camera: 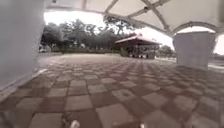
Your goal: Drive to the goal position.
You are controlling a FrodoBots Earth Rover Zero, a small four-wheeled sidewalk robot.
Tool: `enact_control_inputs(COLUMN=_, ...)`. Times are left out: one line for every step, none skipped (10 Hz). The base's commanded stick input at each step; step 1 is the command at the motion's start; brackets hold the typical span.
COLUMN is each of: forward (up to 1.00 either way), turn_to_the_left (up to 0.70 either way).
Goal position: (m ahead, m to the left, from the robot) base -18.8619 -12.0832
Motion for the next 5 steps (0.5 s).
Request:
enact_control_inputs(forward=0.7, turn_to_the_left=-0.27)
enact_control_inputs(forward=0.51, turn_to_the_left=-0.32)
enact_control_inputs(forward=0.4, turn_to_the_left=-0.35)
enact_control_inputs(forward=0.3, turn_to_the_left=-0.37)
enact_control_inputs(forward=0.0, turn_to_the_left=-0.45)
